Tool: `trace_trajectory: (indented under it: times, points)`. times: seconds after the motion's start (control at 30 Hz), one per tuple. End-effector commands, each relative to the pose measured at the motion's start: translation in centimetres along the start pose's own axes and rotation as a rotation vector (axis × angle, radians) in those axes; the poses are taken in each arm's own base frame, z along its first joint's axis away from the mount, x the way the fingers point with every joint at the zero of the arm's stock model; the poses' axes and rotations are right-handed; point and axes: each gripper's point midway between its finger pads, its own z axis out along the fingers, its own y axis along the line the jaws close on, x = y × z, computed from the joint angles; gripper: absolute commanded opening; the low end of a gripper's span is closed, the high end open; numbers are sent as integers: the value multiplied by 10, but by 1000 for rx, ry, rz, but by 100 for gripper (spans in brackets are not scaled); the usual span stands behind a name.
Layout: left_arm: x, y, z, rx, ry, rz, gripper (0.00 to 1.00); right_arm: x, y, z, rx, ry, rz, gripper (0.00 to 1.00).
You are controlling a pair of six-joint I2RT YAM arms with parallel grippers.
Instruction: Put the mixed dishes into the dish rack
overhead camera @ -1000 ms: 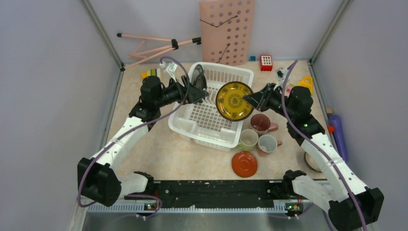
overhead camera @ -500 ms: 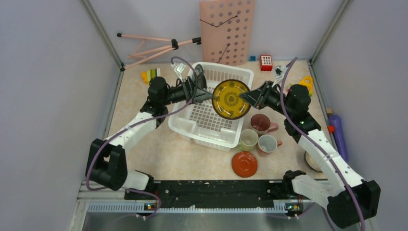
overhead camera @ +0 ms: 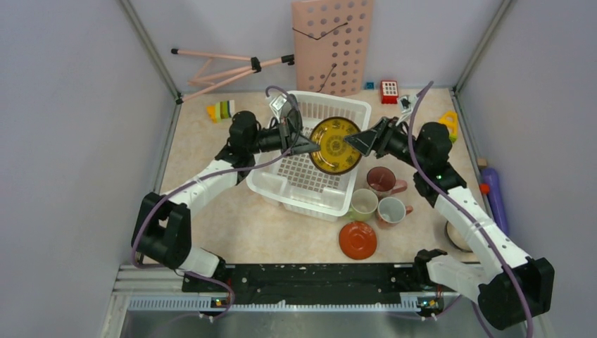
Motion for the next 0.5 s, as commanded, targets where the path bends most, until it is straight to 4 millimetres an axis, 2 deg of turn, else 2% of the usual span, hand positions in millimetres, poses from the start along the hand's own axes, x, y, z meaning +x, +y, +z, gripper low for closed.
trace_trajectory:
  times: [0.0, 0.03, 0.07, 0.13, 0.2, 0.3, 0.37, 0.43, 0.47]
  points:
    - [-27, -13, -2, -51, -58, 97, 0, -10, -19, -4, 126, -36, -27, 75]
    - [-33, -2, -4, -146, -72, 112, 0, -12, -28, -7, 190, -51, -27, 80]
    - [-41, 20, -8, -296, -97, 134, 0, -12, -40, -11, 261, -52, -20, 82]
    - [-52, 46, -20, -548, -107, 210, 0, -14, -57, -22, 383, -74, -22, 83]
    - [-64, 63, -34, -797, -124, 289, 0, -19, -70, -33, 473, -115, -25, 83]
    - [-76, 69, -42, -1054, -138, 394, 0, -24, -79, -45, 545, -162, -34, 82]
    - [-81, 68, -44, -1162, -140, 437, 0, -25, -81, -50, 564, -177, -37, 82]
    - [-78, 79, -45, -1279, -93, 475, 0, -26, -80, -52, 563, -183, -39, 82]
    - [-83, 78, -46, -1334, -91, 499, 0, -26, -79, -52, 562, -185, -41, 82]
